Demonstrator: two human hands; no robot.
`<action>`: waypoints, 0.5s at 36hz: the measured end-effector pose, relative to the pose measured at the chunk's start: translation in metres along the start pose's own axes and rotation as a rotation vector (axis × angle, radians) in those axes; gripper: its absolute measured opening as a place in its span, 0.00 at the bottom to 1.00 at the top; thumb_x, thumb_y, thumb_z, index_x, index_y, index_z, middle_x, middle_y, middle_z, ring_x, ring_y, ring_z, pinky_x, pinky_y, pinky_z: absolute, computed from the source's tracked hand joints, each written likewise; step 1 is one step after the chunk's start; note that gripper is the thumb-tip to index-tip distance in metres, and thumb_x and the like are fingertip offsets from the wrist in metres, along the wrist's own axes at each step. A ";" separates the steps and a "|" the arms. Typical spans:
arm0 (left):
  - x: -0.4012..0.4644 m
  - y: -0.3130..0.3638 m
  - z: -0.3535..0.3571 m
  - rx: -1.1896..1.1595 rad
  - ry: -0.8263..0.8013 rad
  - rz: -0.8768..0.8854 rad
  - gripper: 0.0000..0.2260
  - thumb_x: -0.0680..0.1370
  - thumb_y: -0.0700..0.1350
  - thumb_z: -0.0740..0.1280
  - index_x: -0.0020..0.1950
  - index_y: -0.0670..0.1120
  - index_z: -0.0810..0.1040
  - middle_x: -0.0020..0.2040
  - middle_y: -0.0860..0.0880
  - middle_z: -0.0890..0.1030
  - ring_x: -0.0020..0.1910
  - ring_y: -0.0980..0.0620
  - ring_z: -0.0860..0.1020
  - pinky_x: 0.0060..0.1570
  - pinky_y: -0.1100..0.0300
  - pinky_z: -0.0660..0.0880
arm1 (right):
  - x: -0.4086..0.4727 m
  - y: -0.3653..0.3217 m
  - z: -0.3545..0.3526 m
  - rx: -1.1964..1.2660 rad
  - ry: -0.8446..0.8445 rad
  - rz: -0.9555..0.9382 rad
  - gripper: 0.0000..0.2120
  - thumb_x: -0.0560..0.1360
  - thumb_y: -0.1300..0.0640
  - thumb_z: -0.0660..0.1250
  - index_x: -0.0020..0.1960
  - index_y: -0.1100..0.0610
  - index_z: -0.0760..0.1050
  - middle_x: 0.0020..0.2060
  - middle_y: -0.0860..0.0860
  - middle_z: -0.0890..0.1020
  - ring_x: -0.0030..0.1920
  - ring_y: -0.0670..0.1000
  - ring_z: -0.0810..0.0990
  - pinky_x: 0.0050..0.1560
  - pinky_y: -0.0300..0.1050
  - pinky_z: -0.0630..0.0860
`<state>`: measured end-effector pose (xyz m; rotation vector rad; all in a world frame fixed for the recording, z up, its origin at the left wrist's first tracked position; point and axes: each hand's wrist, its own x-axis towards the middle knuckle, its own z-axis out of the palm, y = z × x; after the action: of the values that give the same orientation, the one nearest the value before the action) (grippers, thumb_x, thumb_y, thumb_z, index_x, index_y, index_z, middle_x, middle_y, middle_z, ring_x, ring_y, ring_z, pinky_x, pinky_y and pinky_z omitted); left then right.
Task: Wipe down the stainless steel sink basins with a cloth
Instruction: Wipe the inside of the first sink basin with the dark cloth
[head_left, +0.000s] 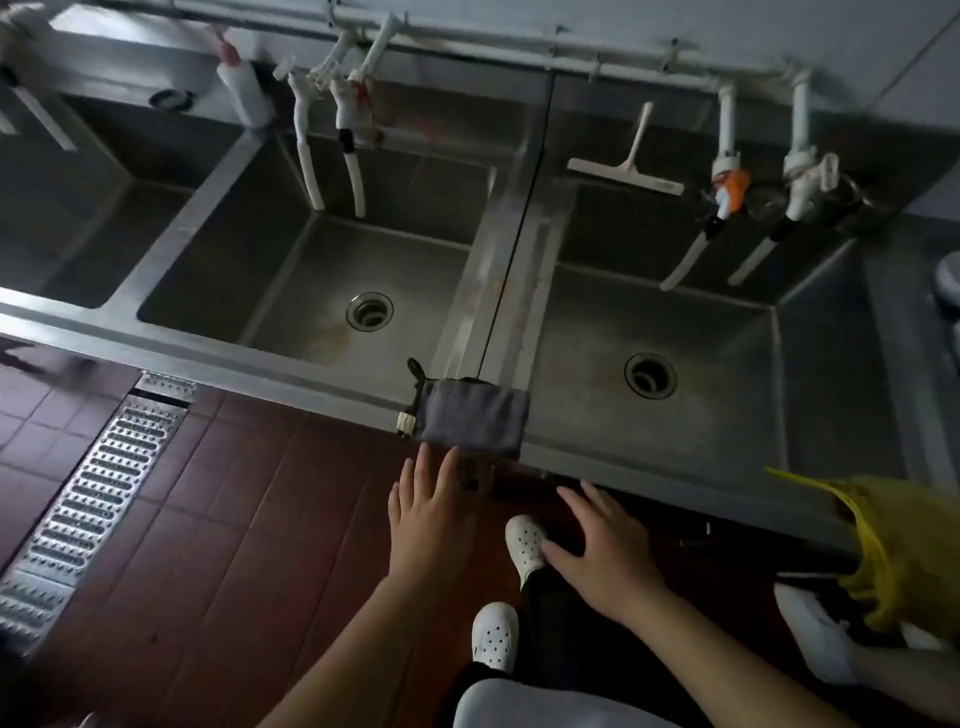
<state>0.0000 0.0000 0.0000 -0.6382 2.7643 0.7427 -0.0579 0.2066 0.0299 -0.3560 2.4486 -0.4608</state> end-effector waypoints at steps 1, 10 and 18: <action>0.007 0.001 -0.003 0.024 0.002 0.035 0.35 0.78 0.53 0.63 0.79 0.59 0.46 0.81 0.48 0.43 0.79 0.44 0.40 0.76 0.45 0.44 | 0.012 -0.002 -0.002 -0.030 0.005 -0.045 0.35 0.76 0.37 0.61 0.79 0.45 0.55 0.80 0.49 0.53 0.79 0.50 0.49 0.77 0.54 0.50; 0.084 0.004 -0.026 0.311 -0.161 0.196 0.32 0.81 0.54 0.61 0.79 0.59 0.46 0.80 0.52 0.41 0.79 0.46 0.40 0.76 0.51 0.41 | 0.121 -0.038 -0.014 -0.268 -0.072 -0.400 0.34 0.78 0.42 0.60 0.79 0.44 0.50 0.80 0.49 0.50 0.79 0.54 0.44 0.75 0.63 0.45; 0.105 0.008 -0.041 0.392 -0.167 0.273 0.35 0.64 0.51 0.80 0.70 0.56 0.74 0.69 0.49 0.74 0.65 0.41 0.75 0.57 0.45 0.77 | 0.162 -0.010 -0.021 -0.311 0.275 -0.856 0.20 0.69 0.45 0.74 0.59 0.49 0.82 0.57 0.52 0.83 0.56 0.58 0.81 0.60 0.63 0.75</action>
<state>-0.0997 -0.0523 0.0066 -0.1175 2.7518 0.2645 -0.1947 0.1449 -0.0351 -1.5872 2.5272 -0.4873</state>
